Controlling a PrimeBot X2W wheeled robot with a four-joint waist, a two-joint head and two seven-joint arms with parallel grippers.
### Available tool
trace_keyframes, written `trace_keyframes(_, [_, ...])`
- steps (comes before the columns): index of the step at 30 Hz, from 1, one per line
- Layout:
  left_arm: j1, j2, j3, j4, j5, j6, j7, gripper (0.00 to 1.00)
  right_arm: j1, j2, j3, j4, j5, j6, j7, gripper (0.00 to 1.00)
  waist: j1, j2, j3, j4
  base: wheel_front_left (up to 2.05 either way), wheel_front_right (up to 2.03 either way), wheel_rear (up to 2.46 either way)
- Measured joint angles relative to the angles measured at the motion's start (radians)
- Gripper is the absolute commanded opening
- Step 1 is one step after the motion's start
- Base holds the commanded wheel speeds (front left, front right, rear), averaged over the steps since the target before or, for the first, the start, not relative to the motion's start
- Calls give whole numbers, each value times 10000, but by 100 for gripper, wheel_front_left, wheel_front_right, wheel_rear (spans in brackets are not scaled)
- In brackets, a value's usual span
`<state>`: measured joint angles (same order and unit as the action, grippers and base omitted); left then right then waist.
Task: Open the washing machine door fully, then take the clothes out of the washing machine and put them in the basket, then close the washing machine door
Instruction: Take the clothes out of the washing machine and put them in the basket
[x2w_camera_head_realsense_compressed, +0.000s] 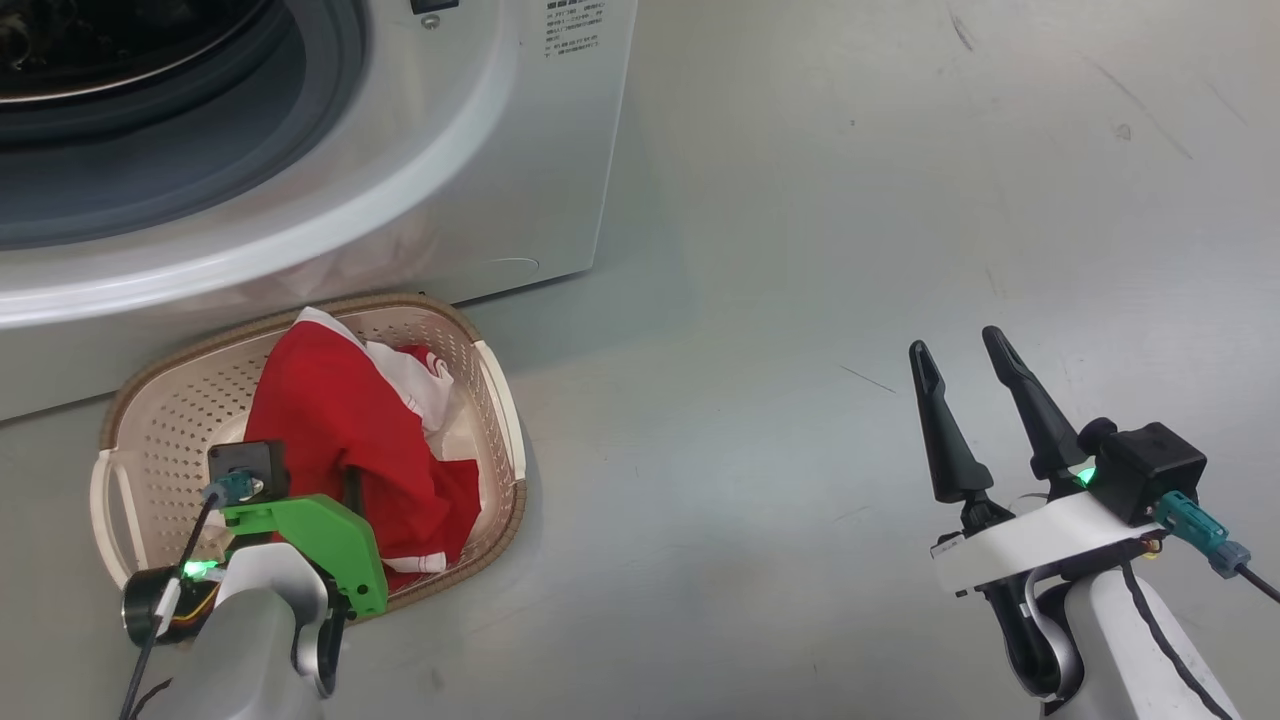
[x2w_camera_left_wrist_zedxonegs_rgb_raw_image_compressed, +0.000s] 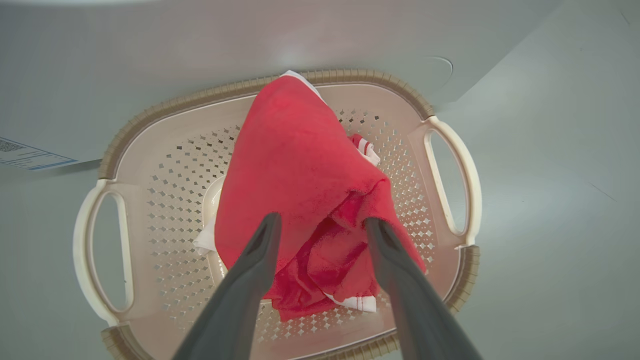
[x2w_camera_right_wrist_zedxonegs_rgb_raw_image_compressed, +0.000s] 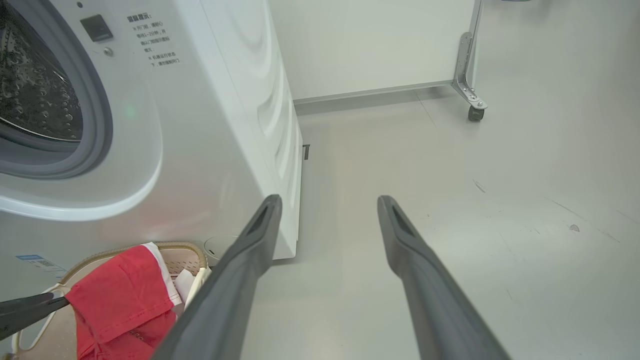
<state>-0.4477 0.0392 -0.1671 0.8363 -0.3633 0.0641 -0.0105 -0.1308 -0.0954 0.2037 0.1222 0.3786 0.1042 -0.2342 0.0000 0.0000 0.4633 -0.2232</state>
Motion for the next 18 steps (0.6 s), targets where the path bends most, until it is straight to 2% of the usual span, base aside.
trace_keyframes(10, [-9, 96, 251, 523, -242, -167, -744, 100, -51, 10, -188, 192, 12, -2, -19, 100, 0, 0, -215, 98, 0, 0, 0])
trace_keyframes(18, [19, 127, 247, 240, -221, -268, -1996, 100, -39, -61, -309, 328, -10, -15, -90, 100, 0, 0, -642, 389, 0, 0, 0])
